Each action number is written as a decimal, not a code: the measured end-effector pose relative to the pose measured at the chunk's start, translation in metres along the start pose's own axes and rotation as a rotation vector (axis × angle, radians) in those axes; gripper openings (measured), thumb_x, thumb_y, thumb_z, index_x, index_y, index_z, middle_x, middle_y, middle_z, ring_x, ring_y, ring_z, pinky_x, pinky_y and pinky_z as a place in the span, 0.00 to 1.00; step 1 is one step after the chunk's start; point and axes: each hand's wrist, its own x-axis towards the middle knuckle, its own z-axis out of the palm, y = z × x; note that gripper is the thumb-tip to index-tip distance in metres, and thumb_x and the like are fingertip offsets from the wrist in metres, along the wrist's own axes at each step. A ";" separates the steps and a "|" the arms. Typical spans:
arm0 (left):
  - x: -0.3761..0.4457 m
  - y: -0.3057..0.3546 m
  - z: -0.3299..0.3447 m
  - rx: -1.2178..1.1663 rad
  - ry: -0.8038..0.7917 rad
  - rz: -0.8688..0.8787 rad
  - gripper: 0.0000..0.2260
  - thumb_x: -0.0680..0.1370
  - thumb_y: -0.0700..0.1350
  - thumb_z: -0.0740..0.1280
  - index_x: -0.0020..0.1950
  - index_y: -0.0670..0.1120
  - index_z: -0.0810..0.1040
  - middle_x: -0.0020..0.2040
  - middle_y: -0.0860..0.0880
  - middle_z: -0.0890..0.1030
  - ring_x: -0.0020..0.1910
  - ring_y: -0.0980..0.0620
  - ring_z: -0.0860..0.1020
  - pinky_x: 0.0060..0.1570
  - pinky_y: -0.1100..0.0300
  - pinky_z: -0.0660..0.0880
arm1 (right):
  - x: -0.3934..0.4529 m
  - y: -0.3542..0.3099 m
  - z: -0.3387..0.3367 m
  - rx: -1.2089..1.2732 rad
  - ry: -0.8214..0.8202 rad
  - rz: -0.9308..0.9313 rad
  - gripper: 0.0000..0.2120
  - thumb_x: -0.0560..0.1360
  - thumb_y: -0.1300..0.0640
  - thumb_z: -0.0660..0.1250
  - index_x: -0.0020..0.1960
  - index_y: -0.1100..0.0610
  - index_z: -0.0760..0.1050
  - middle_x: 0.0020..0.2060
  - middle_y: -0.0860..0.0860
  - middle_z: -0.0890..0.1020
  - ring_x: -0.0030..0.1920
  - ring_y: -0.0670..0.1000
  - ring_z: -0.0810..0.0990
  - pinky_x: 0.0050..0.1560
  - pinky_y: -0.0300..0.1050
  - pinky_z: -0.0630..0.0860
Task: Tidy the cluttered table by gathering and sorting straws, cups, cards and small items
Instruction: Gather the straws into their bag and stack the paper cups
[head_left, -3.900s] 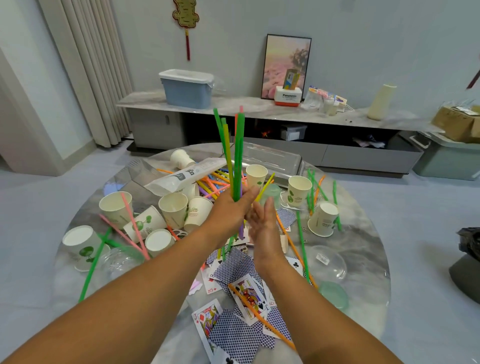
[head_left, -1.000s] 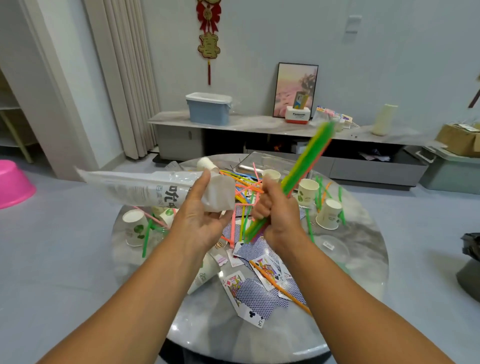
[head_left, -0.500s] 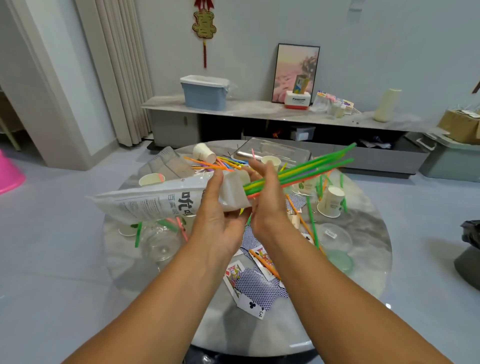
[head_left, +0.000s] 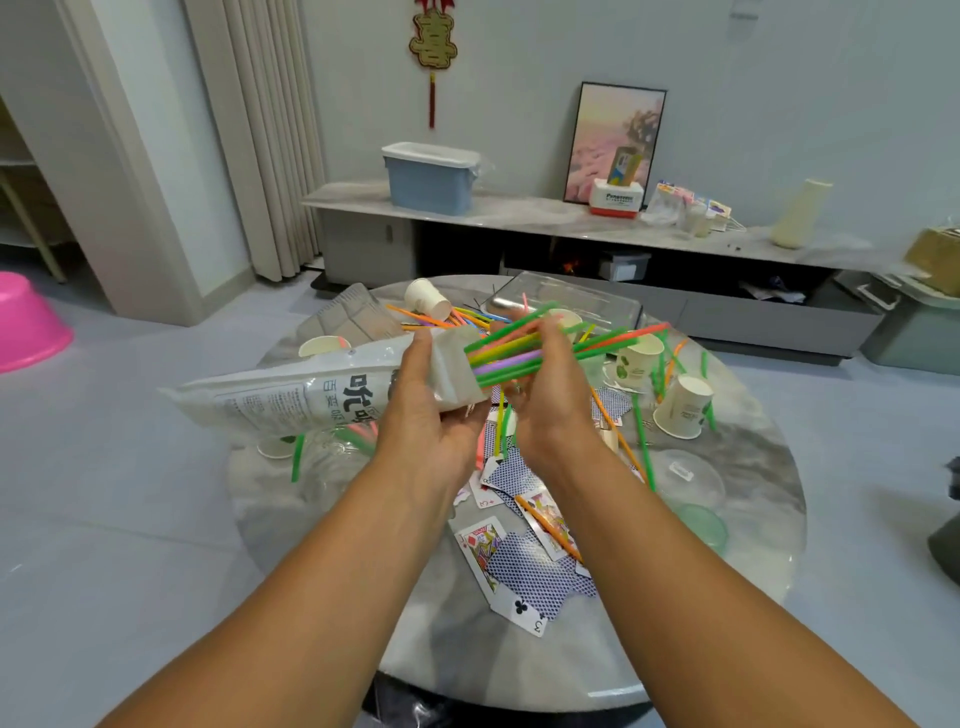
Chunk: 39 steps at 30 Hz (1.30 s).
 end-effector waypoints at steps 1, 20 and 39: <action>0.000 -0.001 0.000 -0.006 -0.013 -0.001 0.18 0.77 0.50 0.73 0.63 0.43 0.79 0.55 0.38 0.83 0.50 0.41 0.84 0.55 0.46 0.81 | -0.004 0.007 0.005 -0.094 -0.065 0.054 0.15 0.81 0.48 0.63 0.43 0.51 0.85 0.43 0.51 0.85 0.41 0.47 0.83 0.39 0.41 0.78; 0.022 0.035 0.001 0.197 -0.012 -0.024 0.19 0.74 0.56 0.74 0.61 0.48 0.79 0.55 0.43 0.82 0.54 0.44 0.80 0.56 0.42 0.77 | 0.016 -0.015 -0.034 -0.853 -0.062 0.009 0.17 0.82 0.46 0.65 0.64 0.54 0.78 0.61 0.51 0.81 0.62 0.53 0.78 0.59 0.50 0.75; 0.049 0.102 -0.018 0.207 0.112 0.051 0.20 0.71 0.60 0.74 0.60 0.54 0.82 0.55 0.49 0.84 0.53 0.45 0.81 0.50 0.42 0.79 | 0.038 0.029 -0.070 -1.942 -0.184 0.012 0.07 0.78 0.55 0.66 0.49 0.58 0.71 0.41 0.51 0.78 0.39 0.53 0.77 0.38 0.46 0.72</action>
